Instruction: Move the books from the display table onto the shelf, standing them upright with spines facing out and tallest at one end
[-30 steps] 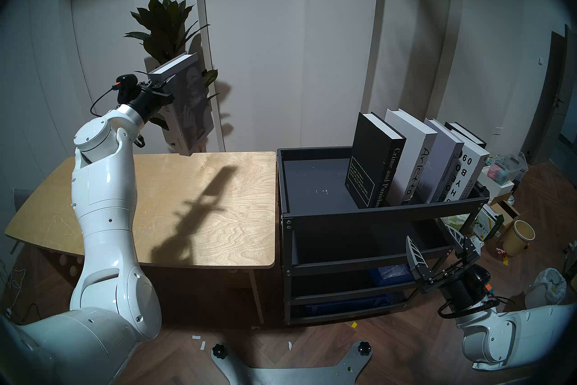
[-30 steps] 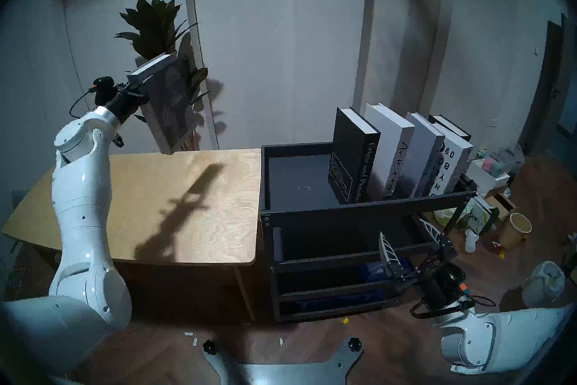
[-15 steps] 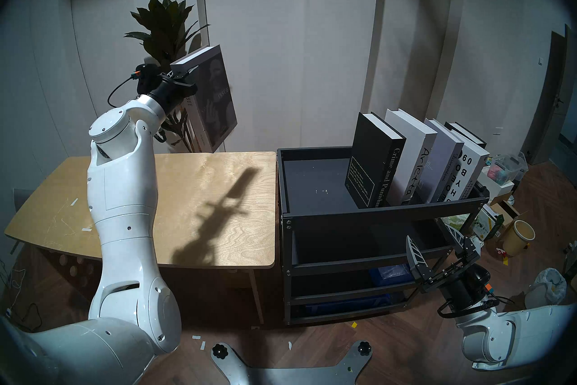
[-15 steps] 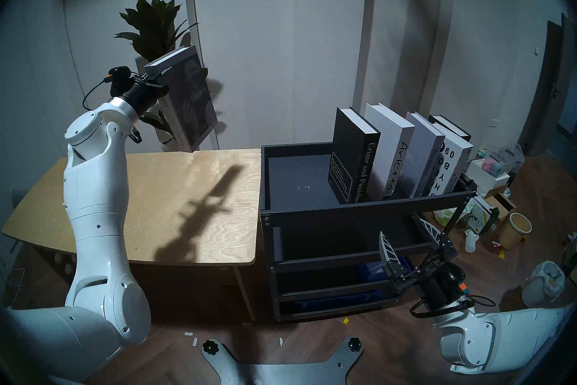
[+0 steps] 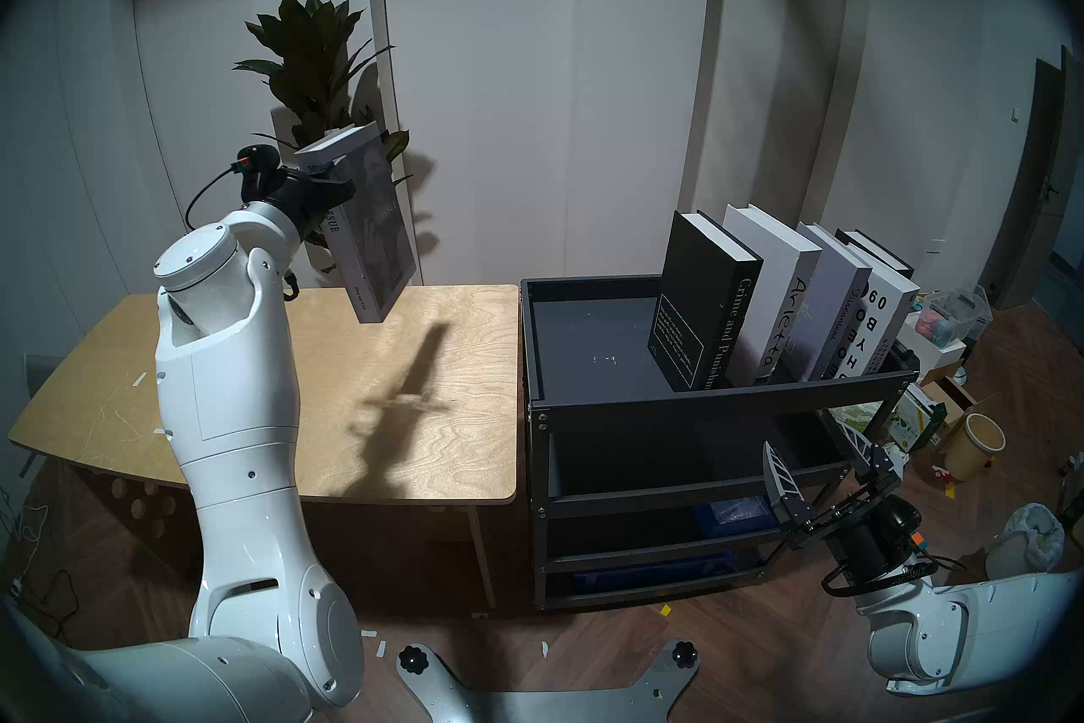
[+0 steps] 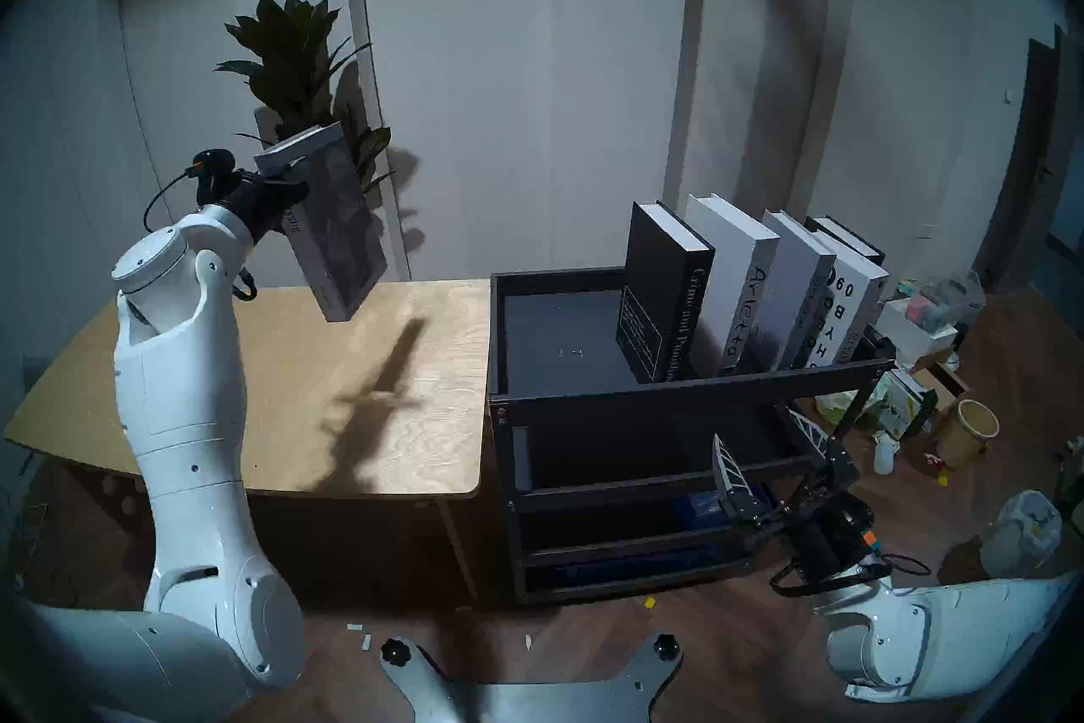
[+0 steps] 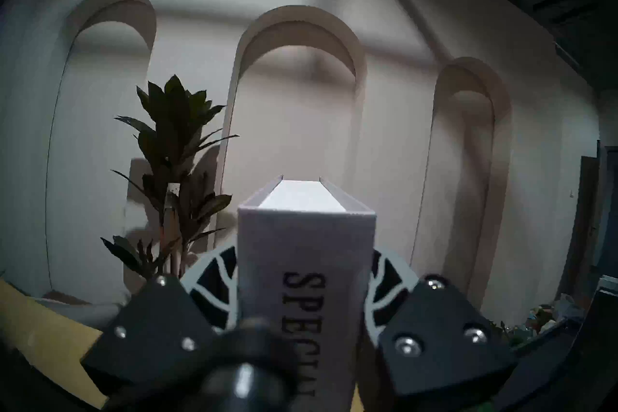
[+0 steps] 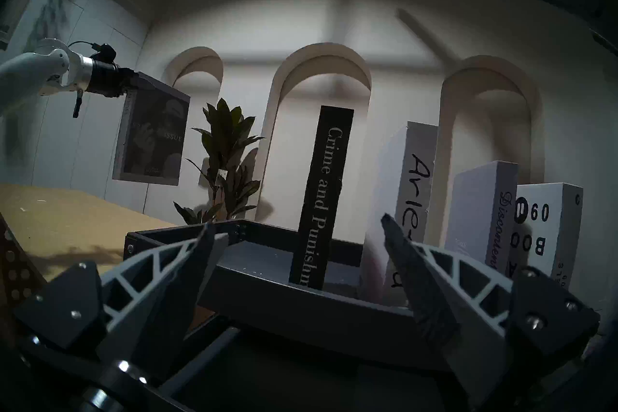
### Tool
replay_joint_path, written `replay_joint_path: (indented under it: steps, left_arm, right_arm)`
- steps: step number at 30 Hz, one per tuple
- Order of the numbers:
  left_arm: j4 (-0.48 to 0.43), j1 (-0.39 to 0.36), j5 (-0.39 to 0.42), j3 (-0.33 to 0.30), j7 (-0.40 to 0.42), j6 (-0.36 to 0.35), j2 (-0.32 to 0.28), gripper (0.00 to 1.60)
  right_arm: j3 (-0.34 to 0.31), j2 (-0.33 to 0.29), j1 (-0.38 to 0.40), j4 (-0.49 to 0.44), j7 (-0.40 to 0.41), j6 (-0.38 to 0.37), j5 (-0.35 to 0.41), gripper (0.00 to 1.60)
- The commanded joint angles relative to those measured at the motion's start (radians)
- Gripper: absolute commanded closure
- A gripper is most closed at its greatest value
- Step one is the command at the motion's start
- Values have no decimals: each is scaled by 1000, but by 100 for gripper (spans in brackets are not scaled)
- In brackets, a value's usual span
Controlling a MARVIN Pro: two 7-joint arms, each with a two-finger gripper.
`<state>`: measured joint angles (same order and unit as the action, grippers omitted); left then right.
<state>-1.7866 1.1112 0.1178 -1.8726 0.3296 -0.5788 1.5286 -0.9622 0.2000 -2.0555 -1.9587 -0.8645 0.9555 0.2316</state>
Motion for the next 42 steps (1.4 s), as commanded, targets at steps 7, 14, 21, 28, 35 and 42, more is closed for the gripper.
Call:
replay_joint_path:
  steps: [7,14,21,28,35,42]
  left_arm:
    - [-193,52,-11,154,-71,-124,150,160]
    - [-265,67,-32,202,-136,-187,199,160]
    - [-411,87,-87,246,-283,-292,230,160]
    - [-450,74,-121,301,-372,-348,231,160]
    - [-485,57,-152,398,-501,-381,241,160]
    - [-444,73,-100,509,-622,-381,228,160]
  right_arm:
    - [-4,-2,1,-3,-3,4,0,0]
    - [-4,-3,1,-3,-4,4,0,0]
    - [-4,-5,-1,-3,-5,4,0,0]
    - [-5,-6,-1,-3,-6,4,0,0]
    - [-5,-10,-3,-5,-8,4,0,0]
    - [-8,-14,-8,-8,-12,4,0,0]
